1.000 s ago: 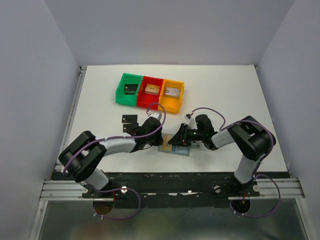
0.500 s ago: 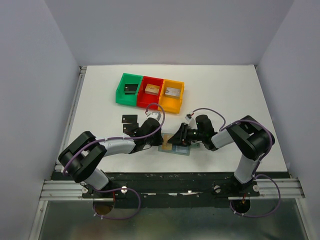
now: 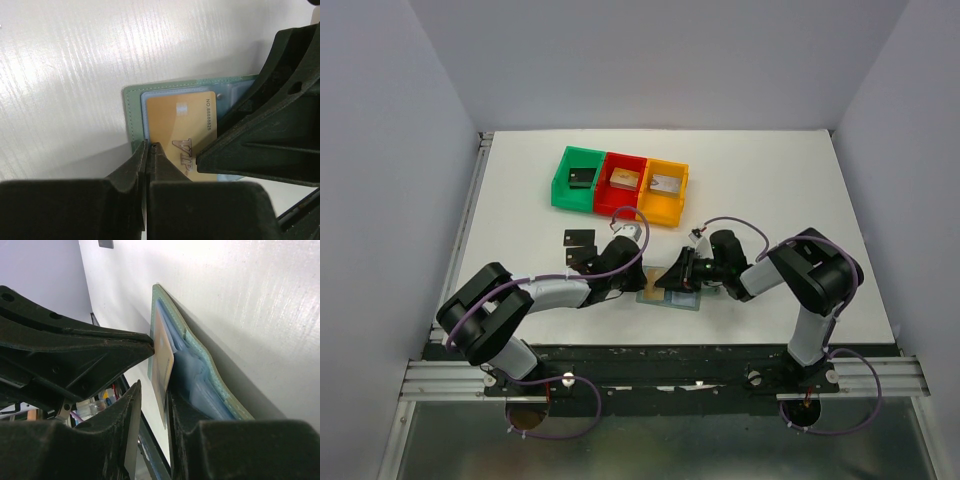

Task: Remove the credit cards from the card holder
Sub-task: Remove the credit card from the card holder.

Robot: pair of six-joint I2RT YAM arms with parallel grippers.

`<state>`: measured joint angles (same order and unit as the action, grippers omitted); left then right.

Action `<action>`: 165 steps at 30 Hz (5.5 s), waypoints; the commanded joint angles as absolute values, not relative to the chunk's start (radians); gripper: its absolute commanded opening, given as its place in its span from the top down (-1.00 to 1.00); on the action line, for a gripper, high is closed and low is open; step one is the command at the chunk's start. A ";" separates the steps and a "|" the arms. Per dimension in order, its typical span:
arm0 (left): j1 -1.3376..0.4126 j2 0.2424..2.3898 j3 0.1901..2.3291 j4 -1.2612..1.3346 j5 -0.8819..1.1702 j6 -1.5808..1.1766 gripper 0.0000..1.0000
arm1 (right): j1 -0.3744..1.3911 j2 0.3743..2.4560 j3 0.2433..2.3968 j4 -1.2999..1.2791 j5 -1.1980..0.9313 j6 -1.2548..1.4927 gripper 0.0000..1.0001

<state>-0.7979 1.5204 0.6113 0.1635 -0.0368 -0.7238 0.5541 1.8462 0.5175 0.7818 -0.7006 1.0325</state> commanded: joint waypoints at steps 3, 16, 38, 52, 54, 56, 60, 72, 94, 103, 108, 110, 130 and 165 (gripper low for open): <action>-0.808 1.508 0.575 0.077 -0.023 -0.739 0.52 | 0.557 1.818 0.509 0.793 -0.709 0.999 0.35; -0.807 1.500 0.571 0.057 -0.046 -0.741 0.35 | 0.549 1.743 0.505 0.649 -0.687 0.911 0.35; -0.802 1.526 0.589 0.035 -0.049 -0.730 0.89 | 0.519 1.666 0.476 0.545 -0.680 0.841 0.35; -0.804 1.557 0.591 0.063 -0.015 -0.739 1.00 | 0.511 1.690 0.495 0.566 -0.707 0.857 0.28; -0.802 1.560 0.589 0.072 -0.008 -0.742 1.00 | 0.511 1.703 0.499 0.568 -0.707 0.862 0.24; -0.804 1.568 0.586 0.083 0.000 -0.744 1.00 | 0.511 1.713 0.503 0.580 -0.709 0.873 0.22; -0.807 1.578 0.580 0.097 0.000 -0.750 1.00 | 0.511 1.750 0.509 0.638 -0.716 0.919 0.21; -0.815 1.588 0.569 0.129 0.029 -0.758 1.00 | 0.512 1.821 0.518 0.782 -0.753 1.000 0.21; -0.825 1.583 0.554 0.126 0.009 -0.772 1.00 | 0.534 1.766 0.528 0.667 -0.759 0.934 0.23; -0.818 1.591 0.551 0.118 0.008 -0.790 1.00 | 0.529 1.707 0.511 0.594 -0.749 0.887 0.24; -0.816 1.591 0.543 0.124 0.009 -0.793 1.00 | 0.526 1.675 0.512 0.540 -0.738 0.856 0.25; -0.813 1.592 0.543 0.123 0.009 -0.793 1.00 | 0.525 1.666 0.515 0.528 -0.738 0.848 0.26; -0.802 1.600 0.540 0.109 0.008 -0.799 1.00 | 0.485 1.603 0.495 0.462 -0.729 0.810 0.36; -0.808 1.572 0.522 0.129 -0.014 -0.788 1.00 | 0.385 1.477 0.434 0.261 -0.614 0.716 0.99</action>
